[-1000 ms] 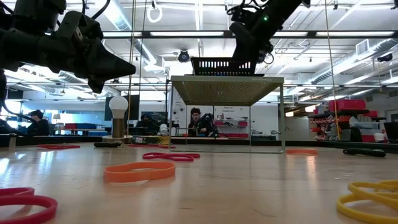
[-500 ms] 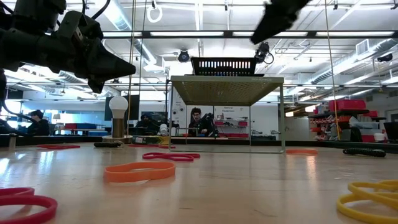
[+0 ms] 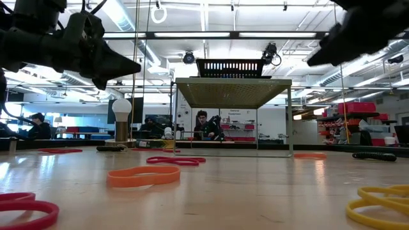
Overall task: Pick & Place Office Desk Supplies
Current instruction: Put the yellow crayon box into the top left black bin on the shelf
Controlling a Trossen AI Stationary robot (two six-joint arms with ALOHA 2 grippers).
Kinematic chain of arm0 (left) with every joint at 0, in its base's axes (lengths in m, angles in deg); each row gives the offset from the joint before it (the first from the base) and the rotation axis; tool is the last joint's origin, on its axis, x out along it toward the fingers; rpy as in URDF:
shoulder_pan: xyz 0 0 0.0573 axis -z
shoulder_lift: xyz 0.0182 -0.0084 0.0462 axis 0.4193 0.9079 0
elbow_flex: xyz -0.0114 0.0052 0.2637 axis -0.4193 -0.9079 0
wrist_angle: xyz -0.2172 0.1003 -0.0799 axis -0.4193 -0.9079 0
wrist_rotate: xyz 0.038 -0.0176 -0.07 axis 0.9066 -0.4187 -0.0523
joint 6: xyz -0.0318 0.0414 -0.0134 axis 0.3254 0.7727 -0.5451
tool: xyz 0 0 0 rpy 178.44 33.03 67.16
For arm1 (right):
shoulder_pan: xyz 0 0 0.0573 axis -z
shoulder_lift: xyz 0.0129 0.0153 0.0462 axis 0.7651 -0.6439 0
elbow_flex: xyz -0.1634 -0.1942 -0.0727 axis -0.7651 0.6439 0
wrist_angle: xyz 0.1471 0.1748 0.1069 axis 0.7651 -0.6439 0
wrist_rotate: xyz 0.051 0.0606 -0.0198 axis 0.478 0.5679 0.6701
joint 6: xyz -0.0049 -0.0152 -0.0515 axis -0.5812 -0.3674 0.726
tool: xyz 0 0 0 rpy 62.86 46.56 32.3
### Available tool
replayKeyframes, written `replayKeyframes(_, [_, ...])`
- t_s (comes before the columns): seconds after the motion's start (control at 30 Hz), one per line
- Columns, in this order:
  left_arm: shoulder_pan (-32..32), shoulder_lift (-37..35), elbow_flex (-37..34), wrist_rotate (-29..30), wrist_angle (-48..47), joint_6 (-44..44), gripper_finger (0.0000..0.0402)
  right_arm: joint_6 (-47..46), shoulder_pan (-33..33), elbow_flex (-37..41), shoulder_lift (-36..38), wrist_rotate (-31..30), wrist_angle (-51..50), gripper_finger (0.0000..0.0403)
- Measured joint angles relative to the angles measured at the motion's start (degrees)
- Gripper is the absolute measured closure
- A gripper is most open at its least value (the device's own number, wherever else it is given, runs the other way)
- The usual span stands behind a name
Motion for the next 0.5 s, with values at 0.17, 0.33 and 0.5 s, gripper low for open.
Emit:
replayKeyframes(0.17, [-1.23,0.00,0.47,-1.76,3.77,-5.84,0.0371,-1.59,-4.04,1.49,-3.08,-1.61,2.22,0.0398])
replayKeyframes(0.33, [0.28,1.04,4.28,-9.75,-2.25,1.42,0.0379,-4.84,-4.69,1.49,-6.42,-1.78,3.75,0.0391])
replayKeyframes(0.5, [8.74,5.60,12.83,-8.44,-18.57,1.37,0.0396,-5.08,-4.67,1.49,-12.20,-1.78,9.44,0.0387])
